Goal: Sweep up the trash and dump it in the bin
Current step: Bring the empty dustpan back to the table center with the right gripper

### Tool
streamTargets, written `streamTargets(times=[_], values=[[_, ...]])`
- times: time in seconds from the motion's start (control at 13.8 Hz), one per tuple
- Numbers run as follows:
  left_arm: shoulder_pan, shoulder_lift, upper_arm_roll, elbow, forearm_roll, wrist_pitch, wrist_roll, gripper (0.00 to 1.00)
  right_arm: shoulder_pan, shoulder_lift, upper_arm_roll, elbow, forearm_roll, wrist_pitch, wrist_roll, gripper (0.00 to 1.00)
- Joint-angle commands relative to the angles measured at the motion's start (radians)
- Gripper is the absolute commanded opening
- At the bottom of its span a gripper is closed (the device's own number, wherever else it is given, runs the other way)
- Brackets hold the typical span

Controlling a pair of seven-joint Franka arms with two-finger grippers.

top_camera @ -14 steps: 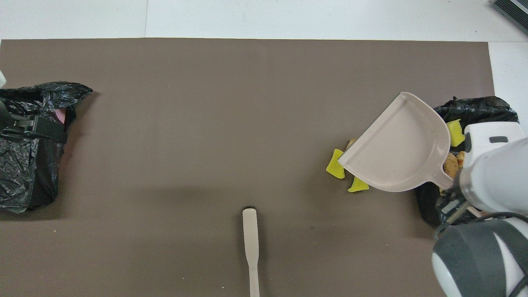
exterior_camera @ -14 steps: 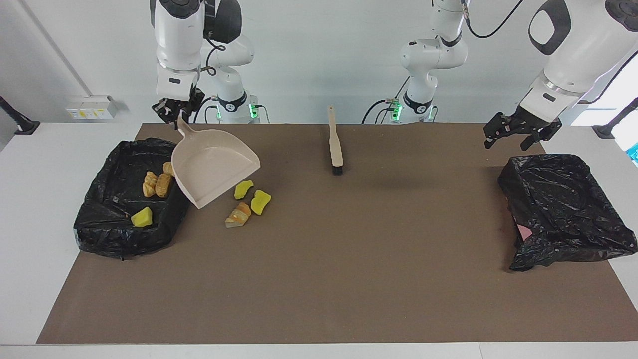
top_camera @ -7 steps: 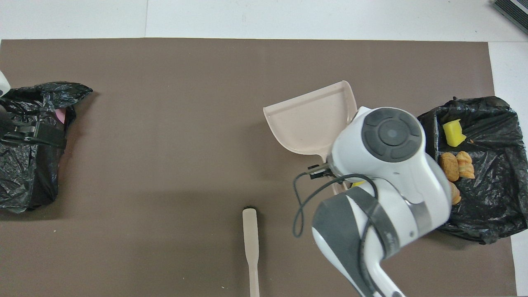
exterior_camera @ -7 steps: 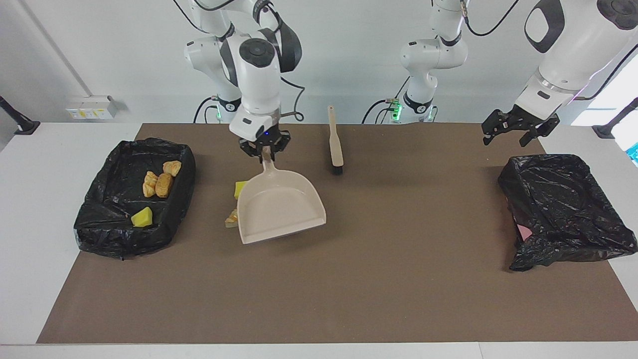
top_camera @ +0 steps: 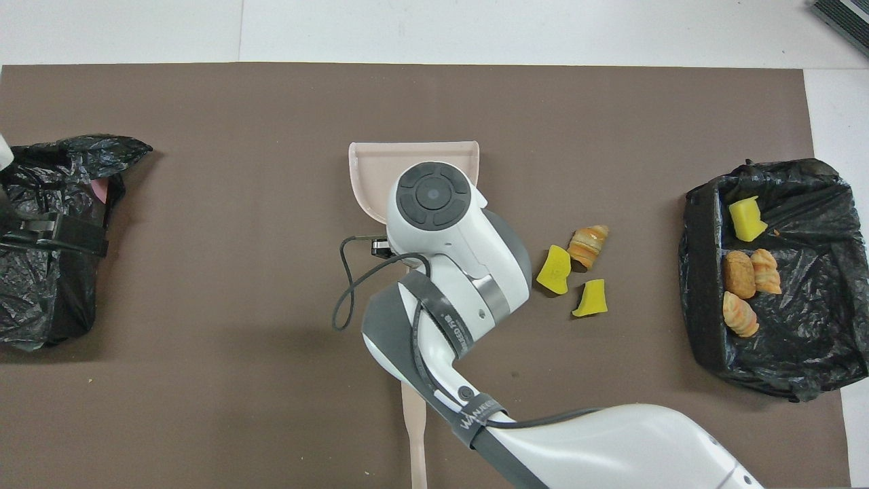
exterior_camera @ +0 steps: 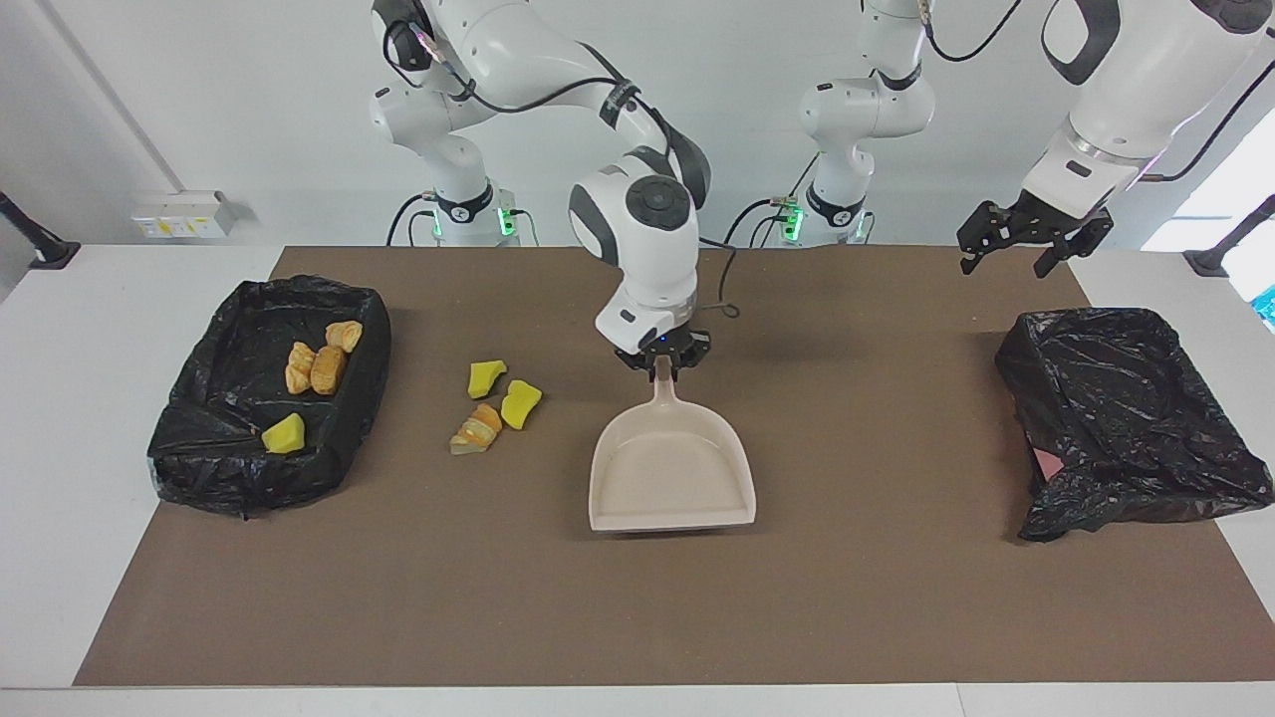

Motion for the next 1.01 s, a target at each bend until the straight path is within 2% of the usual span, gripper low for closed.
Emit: streamTargets(times=[0.0, 0.07, 0.14, 0.22, 0.29, 0.36, 0.65, 0.94], values=[[-0.003, -0.024, -0.001, -0.032, 0.010, 0.003, -0.008, 1.00, -0.009, 0.063, -0.002, 0.082, 0.034, 0.064, 0.036, 0.00], [-0.003, -0.024, -0.001, -0.032, 0.010, 0.003, -0.008, 1.00, -0.003, 0.077, -0.002, 0.053, 0.028, 0.099, 0.062, 0.00], [-0.003, -0.024, -0.001, -0.032, 0.010, 0.004, -0.008, 1.00, 0.011, 0.079, -0.002, 0.036, 0.025, 0.112, 0.069, 0.04], [-0.004, -0.024, -0.001, -0.032, 0.010, 0.006, -0.006, 1.00, 0.006, 0.074, -0.002, 0.031, 0.019, 0.095, 0.069, 0.21], [-0.004, -0.024, -0.001, -0.032, 0.010, 0.006, -0.005, 1.00, 0.009, 0.074, -0.002, 0.030, 0.008, 0.089, 0.060, 0.79], [-0.004, -0.024, -0.003, -0.032, 0.010, 0.006, -0.003, 1.00, 0.012, 0.064, -0.002, 0.019, -0.003, 0.089, 0.055, 1.00], [-0.013, -0.016, -0.001, -0.029, -0.001, 0.013, 0.005, 1.00, 0.012, -0.132, -0.002, -0.142, -0.004, 0.060, 0.053, 1.00], [-0.012, 0.002, -0.015, -0.027, -0.020, 0.026, 0.005, 1.00, 0.031, -0.439, 0.021, -0.427, 0.016, -0.028, 0.026, 1.00]])
